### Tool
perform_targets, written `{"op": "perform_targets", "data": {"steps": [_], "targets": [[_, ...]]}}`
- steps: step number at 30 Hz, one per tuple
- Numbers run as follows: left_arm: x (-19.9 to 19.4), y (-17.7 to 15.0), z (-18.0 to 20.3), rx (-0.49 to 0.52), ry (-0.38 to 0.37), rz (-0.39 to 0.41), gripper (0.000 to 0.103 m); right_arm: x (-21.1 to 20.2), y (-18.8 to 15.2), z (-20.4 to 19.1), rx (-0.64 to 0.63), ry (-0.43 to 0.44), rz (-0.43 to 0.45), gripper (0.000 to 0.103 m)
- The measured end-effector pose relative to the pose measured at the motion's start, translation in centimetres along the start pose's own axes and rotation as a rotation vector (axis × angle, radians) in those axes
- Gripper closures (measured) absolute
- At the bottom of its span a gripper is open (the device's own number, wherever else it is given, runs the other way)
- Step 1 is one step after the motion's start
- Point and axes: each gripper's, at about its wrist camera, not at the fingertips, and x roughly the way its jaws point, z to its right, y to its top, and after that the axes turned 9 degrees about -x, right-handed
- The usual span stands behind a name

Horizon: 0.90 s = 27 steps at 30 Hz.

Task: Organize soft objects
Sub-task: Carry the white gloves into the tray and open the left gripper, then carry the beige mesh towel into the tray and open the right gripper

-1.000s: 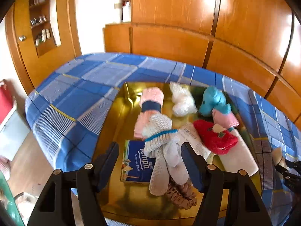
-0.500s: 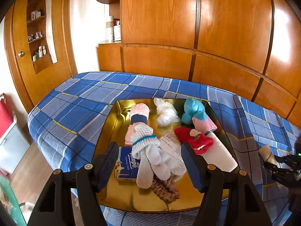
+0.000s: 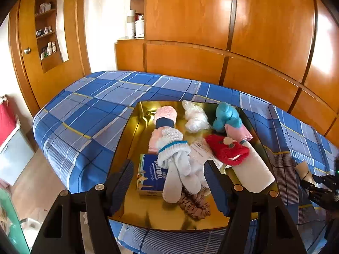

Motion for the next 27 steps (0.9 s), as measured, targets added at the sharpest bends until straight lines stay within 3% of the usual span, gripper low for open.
{"op": "perform_targets", "data": {"steps": [9, 14, 19, 23, 27], "targets": [[0.0, 0.1, -2.1, -0.064, 0.014, 0.002, 0.034, -0.1, 0.2, -0.3, 0.039, -0.020, -0.029, 0.063], [-0.3, 0.3, -3.6, -0.106, 0.034, 0.017, 0.034, -1.4, 1.2, -0.2, 0.095, 0.013, -0.011, 0.063], [-0.3, 0.3, -4.7, -0.137, 0.049, 0.016, 0.034, -4.9, 3.9, -2.0, 0.107, 0.140, 0.099, 0.063], [-0.4, 0.3, -4.8, -0.141, 0.050, 0.021, 0.034, -7.4, 7.3, -6.4, 0.023, 0.242, 0.191, 0.063], [-0.4, 0.3, -5.1, -0.149, 0.048, 0.018, 0.034, -8.0, 9.9, -11.0, -0.031, 0.344, 0.223, 0.063]]}}
